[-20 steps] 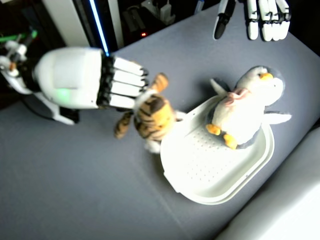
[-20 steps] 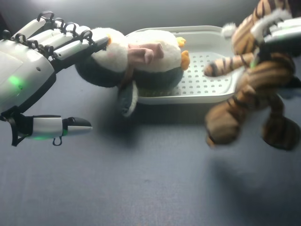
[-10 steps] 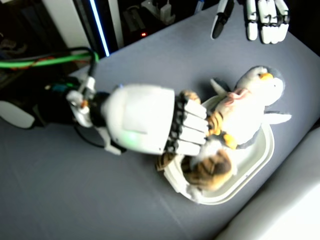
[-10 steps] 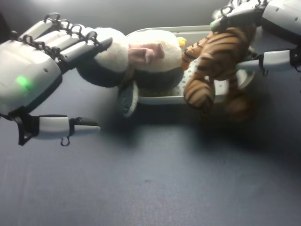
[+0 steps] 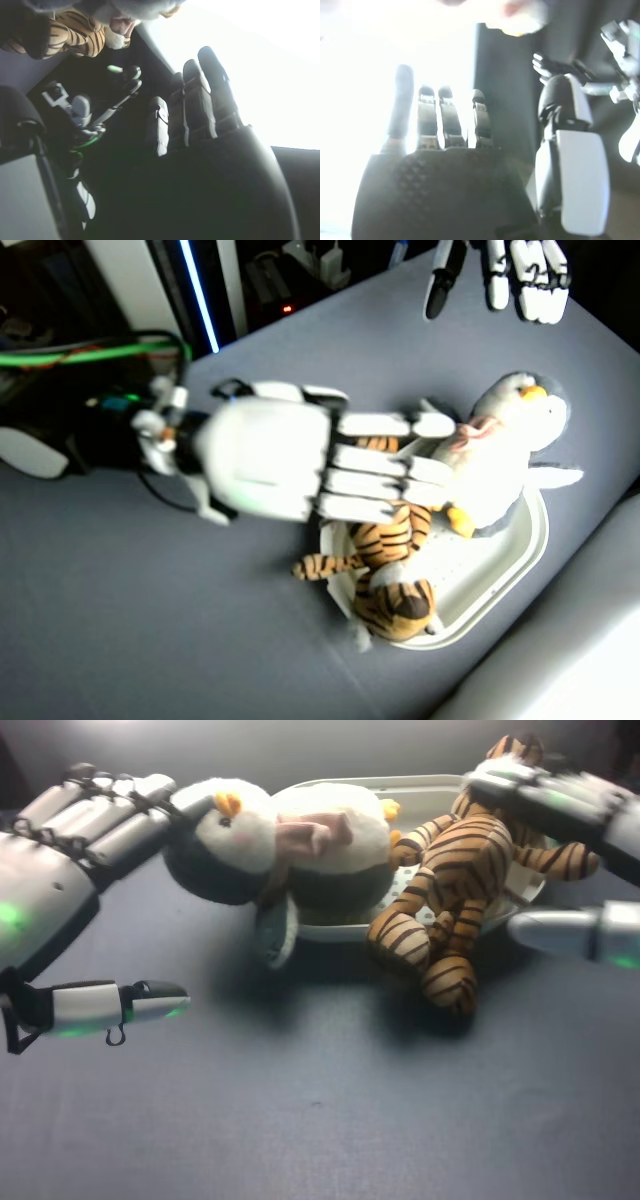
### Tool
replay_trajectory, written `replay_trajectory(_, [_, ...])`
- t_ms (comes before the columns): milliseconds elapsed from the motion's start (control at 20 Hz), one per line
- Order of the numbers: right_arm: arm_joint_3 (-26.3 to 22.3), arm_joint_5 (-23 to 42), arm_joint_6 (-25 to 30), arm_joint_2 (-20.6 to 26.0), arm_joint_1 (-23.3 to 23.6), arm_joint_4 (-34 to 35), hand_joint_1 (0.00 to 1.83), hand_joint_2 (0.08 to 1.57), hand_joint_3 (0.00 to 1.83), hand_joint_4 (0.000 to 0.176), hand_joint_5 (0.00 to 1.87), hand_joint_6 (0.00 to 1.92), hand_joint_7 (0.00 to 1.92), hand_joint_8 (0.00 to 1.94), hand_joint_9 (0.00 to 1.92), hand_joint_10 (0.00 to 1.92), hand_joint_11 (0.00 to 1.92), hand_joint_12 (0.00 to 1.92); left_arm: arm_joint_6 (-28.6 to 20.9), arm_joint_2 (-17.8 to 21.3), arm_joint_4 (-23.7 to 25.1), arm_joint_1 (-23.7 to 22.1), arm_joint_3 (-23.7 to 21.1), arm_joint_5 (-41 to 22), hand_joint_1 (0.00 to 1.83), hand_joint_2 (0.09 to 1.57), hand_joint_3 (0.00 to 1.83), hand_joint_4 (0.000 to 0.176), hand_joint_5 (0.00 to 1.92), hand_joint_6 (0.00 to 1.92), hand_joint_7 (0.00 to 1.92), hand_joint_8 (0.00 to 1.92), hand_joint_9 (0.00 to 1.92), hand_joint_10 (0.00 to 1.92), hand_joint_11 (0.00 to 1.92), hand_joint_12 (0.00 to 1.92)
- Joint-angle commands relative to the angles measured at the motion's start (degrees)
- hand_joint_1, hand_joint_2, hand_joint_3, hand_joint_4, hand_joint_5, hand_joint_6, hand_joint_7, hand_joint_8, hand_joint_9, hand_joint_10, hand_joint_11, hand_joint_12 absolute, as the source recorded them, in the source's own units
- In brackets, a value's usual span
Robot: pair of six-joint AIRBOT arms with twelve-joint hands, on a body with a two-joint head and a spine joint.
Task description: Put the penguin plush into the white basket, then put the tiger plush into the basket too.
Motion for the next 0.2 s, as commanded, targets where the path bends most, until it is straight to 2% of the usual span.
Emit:
replay_trajectory(0, [-0.65,17.07,1.88,1.21,-0.94,4.28,0.51,1.17,0.01,0.176,0.00,0.00,0.00,0.00,0.00,0.00,0.00,0.00,-0.86,0.76,0.42,0.29,-0.32,-10.60,0.77,0.86,0.00,0.169,0.08,0.00,0.15,0.01,0.17,0.00,0.00,0.61])
replay_trajectory(50, [-1.55,21.63,3.72,1.54,-3.41,5.62,0.45,1.12,0.00,0.176,0.00,0.00,0.00,0.00,0.00,0.00,0.00,0.00,-2.32,0.78,-0.35,1.79,-0.52,-13.08,0.74,0.87,0.00,0.176,0.07,0.00,0.15,0.00,0.16,0.00,0.00,0.69])
replay_trajectory(100, [-2.35,25.51,4.70,1.70,-5.06,6.34,0.52,1.14,0.00,0.118,0.00,0.00,0.04,0.01,0.02,0.01,0.04,0.01,-4.17,0.69,-1.14,3.40,-0.57,-15.84,0.72,0.88,0.00,0.154,0.02,0.00,0.12,0.00,0.17,0.00,0.00,0.75])
replay_trajectory(150, [-3.42,29.08,4.80,2.13,-6.15,6.75,0.55,1.14,0.00,0.099,0.08,0.01,0.18,0.02,0.18,0.02,0.20,0.07,-5.86,0.64,-1.67,4.98,-0.65,-18.50,0.67,0.89,0.00,0.169,0.01,0.00,0.15,0.01,0.19,0.01,0.00,0.83])
